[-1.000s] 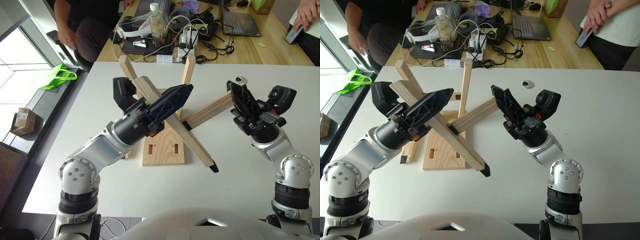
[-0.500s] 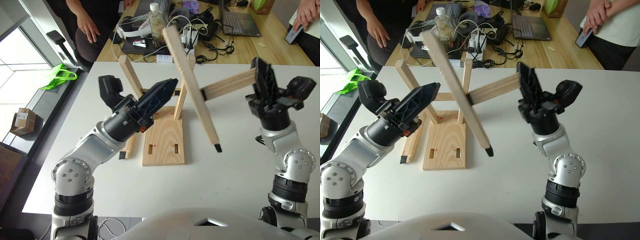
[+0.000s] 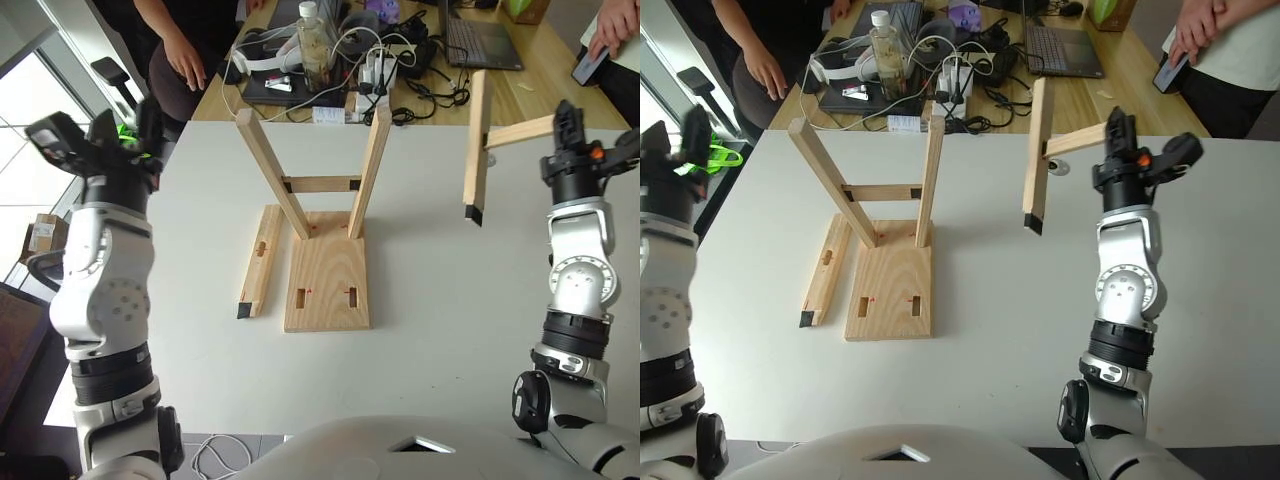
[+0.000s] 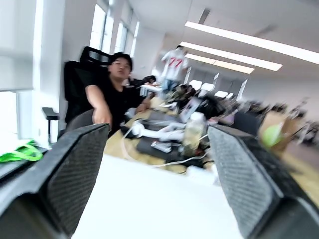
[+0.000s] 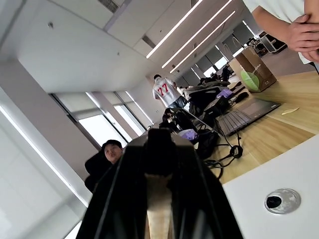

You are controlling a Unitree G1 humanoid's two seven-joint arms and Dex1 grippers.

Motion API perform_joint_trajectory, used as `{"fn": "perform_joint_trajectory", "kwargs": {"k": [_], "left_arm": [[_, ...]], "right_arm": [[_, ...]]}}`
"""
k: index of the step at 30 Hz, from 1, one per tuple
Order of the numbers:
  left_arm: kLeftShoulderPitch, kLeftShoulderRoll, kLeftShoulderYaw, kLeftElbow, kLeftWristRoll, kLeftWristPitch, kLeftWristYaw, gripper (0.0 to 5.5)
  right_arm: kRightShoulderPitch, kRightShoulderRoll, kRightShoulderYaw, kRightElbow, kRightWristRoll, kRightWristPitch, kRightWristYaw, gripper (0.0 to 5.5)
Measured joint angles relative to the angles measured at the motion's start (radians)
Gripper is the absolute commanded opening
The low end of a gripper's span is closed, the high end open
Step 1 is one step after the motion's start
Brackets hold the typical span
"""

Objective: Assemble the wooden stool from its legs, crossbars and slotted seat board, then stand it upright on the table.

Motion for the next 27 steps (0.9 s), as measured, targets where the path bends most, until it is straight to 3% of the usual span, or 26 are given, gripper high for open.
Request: {"fn": "perform_joint_trajectory", "kwargs": {"k": [2, 5, 9, 27], "left_arm": [[0.028, -0.008, -0.087, 0.030, 0.152, -0.029, 0.009, 3.54], [0.110, -0.126, -0.195, 0.080, 0.297, -0.106, 0.009, 3.54], [0.144, -0.205, -0.208, 0.105, 0.357, -0.157, -0.010, 3.54], [0.108, -0.268, -0.156, 0.094, 0.475, -0.149, -0.047, 3.54]], "right_arm": [[0.037, -0.001, 0.087, -0.002, -0.129, -0.005, -0.002, 0.37], [0.169, 0.014, 0.255, 0.001, -0.367, -0.011, -0.040, 0.37], [0.224, 0.049, 0.326, -0.012, -0.530, -0.059, -0.086, 0.37], [0.216, 0.081, 0.315, -0.002, -0.677, -0.067, -0.075, 0.37]]}}
